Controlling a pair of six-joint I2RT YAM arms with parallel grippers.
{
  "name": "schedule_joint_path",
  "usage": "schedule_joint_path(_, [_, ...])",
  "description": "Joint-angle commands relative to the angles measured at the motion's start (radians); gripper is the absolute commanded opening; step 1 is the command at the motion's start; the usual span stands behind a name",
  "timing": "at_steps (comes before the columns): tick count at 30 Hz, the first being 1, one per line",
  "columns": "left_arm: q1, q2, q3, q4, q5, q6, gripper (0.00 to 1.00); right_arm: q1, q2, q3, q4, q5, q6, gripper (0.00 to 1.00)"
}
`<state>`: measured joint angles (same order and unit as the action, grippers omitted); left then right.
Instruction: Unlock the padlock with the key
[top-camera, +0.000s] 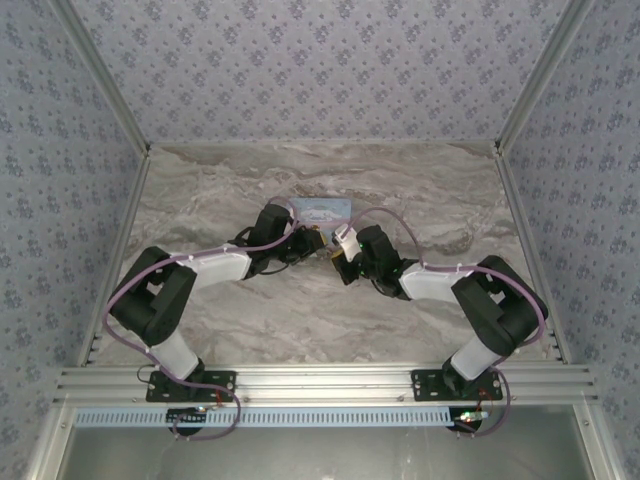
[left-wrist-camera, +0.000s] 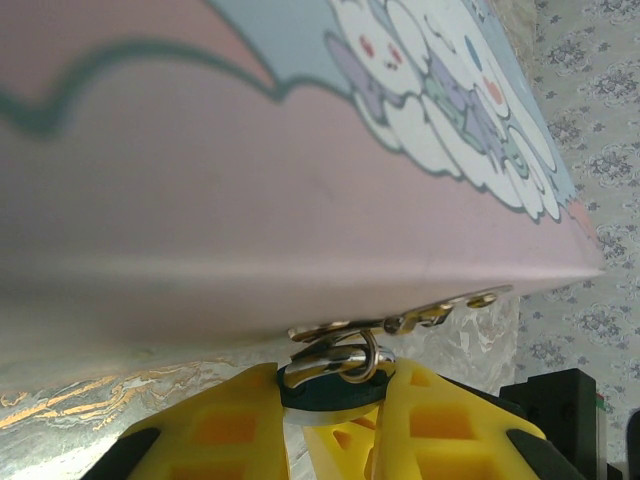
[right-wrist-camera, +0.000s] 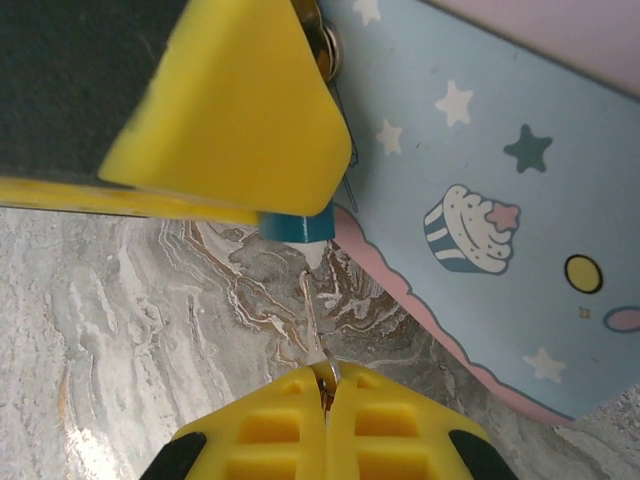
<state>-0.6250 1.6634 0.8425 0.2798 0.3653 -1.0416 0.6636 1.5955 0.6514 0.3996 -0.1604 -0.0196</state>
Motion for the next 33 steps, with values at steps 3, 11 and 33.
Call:
schedule_joint_path(3, [-0.011, -0.043, 0.027, 0.032, -0.016, -0.013, 0.16, -0.005, 0.015, 0.012, 0.033, -0.009, 0.020, 0.00])
schedule_joint_path(11, [-0.012, -0.045, 0.023, 0.033, -0.019, -0.017, 0.16, -0.012, 0.020, 0.017, 0.045, -0.030, 0.023, 0.00])
schedule_joint_path(33, [-0.010, -0.045, 0.019, 0.037, -0.022, -0.026, 0.16, -0.026, 0.035, 0.022, 0.087, -0.057, 0.046, 0.00])
